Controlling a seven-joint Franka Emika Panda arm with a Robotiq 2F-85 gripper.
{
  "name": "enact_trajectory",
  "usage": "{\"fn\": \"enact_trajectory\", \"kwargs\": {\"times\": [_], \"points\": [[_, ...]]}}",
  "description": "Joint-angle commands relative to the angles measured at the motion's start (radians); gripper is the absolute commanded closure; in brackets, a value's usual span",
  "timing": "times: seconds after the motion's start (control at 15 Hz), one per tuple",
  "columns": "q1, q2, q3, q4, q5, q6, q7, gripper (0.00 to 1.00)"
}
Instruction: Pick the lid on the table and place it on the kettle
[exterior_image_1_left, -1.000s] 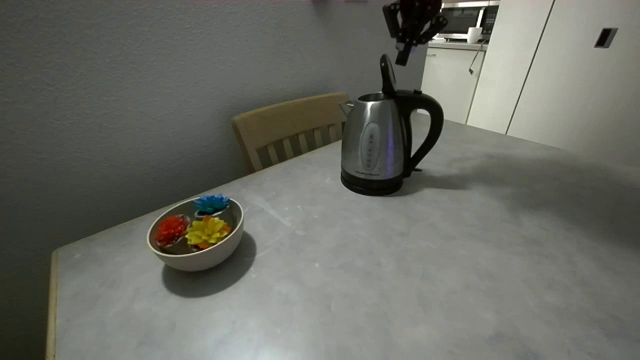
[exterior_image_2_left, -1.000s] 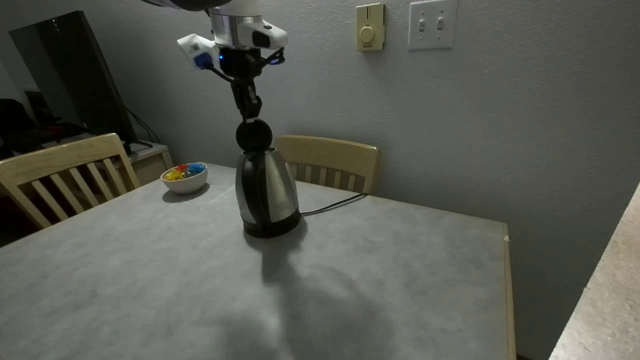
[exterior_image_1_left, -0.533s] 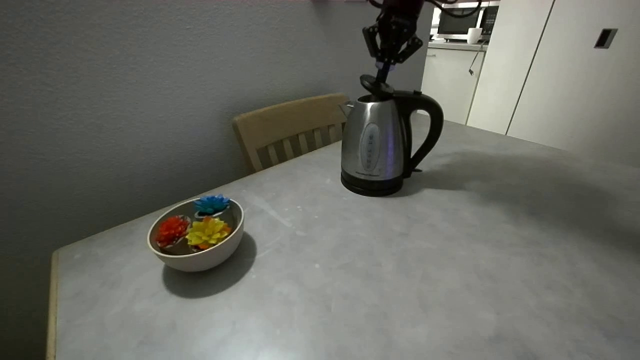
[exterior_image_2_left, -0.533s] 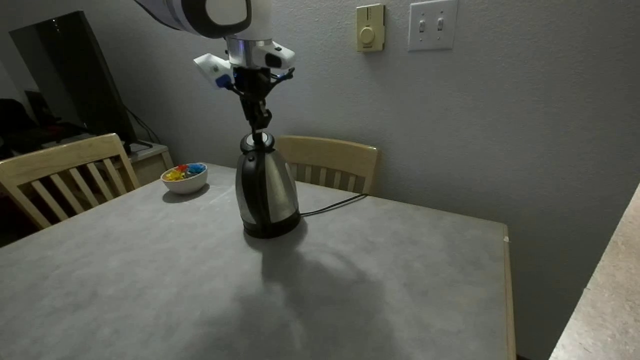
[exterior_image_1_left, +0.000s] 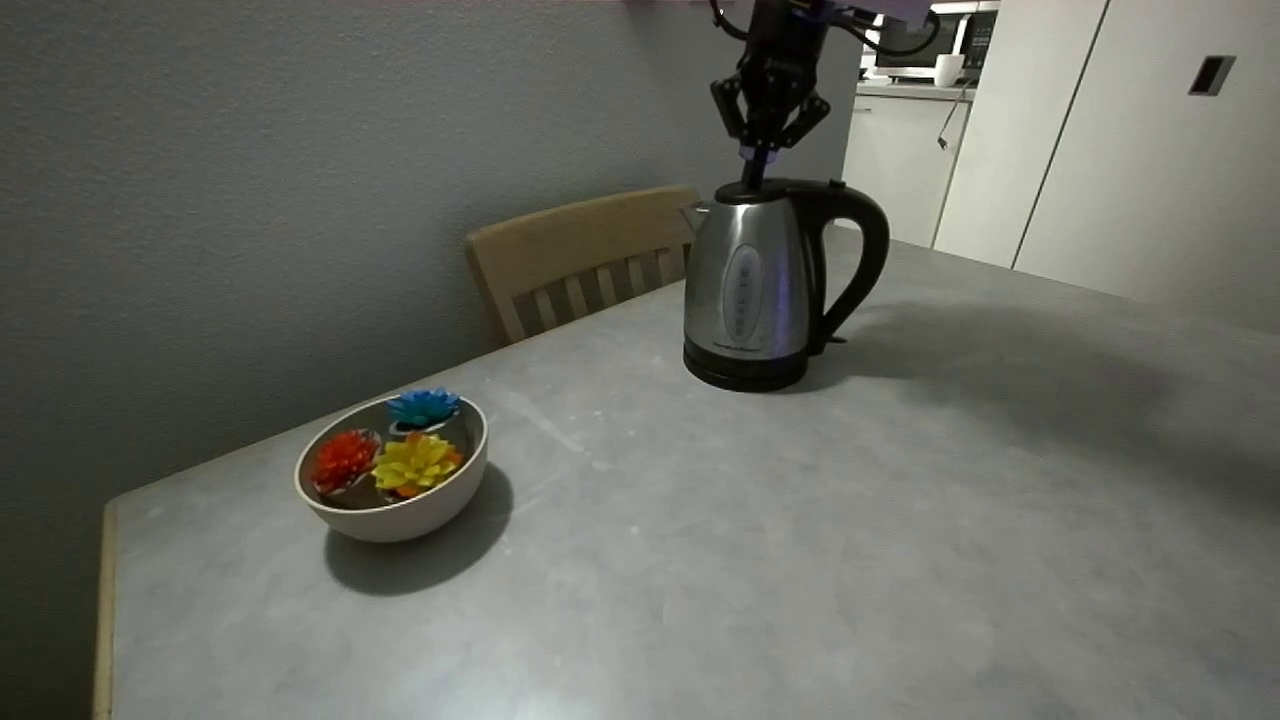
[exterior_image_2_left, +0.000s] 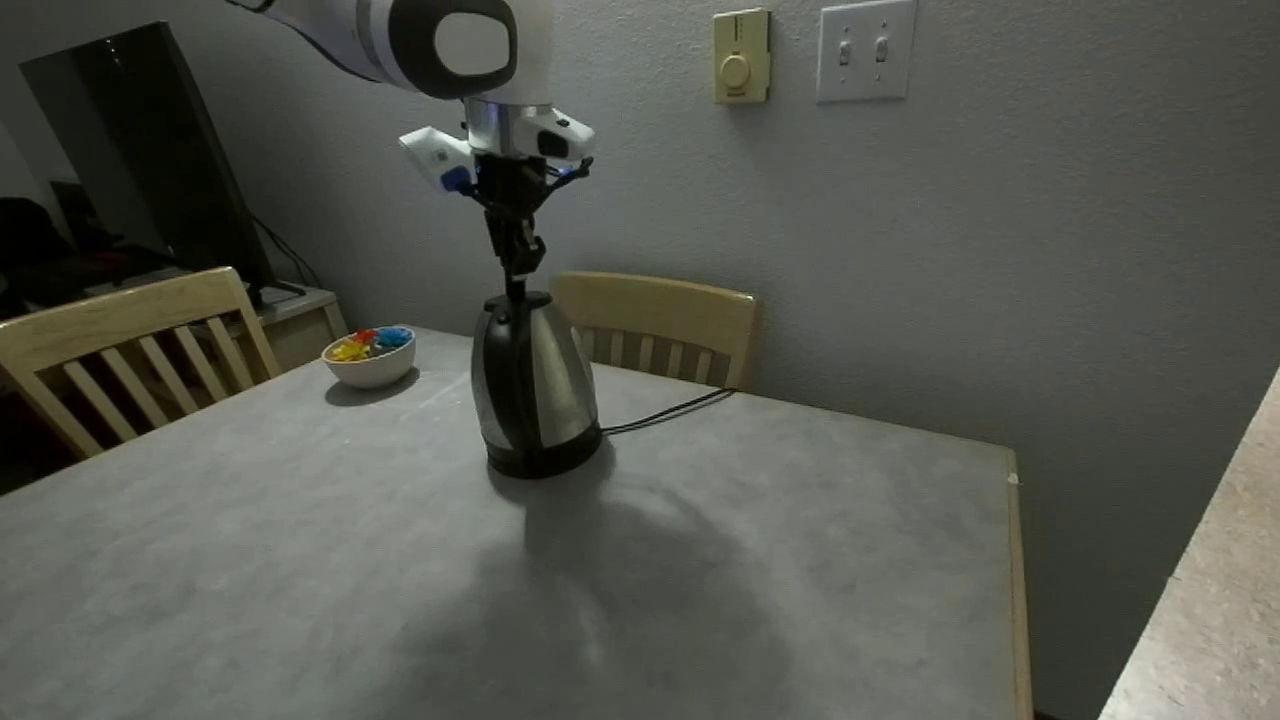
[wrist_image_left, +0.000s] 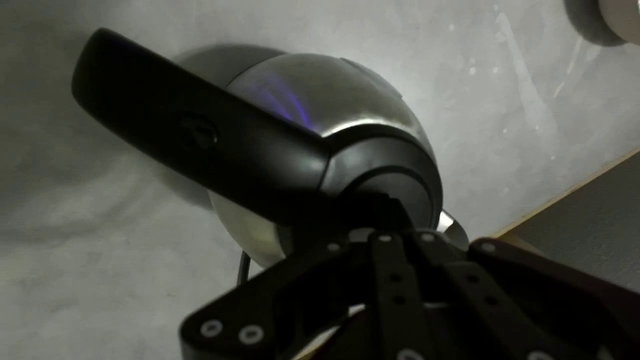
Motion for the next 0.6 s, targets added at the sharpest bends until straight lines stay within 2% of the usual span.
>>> {"fn": "enact_trajectory", "kwargs": {"times": [0.0,0.33,0.53], "points": [[0.000,0.108,-0.037,0.078,-0.057,-0.101,0.083,1.00],[0.015,0.172,-0.048,0.160,-0.095,-0.183,0.166,1.00],[0.034,0.172,-0.034,0.223,-0.127,-0.261,0.158,1.00]]}}
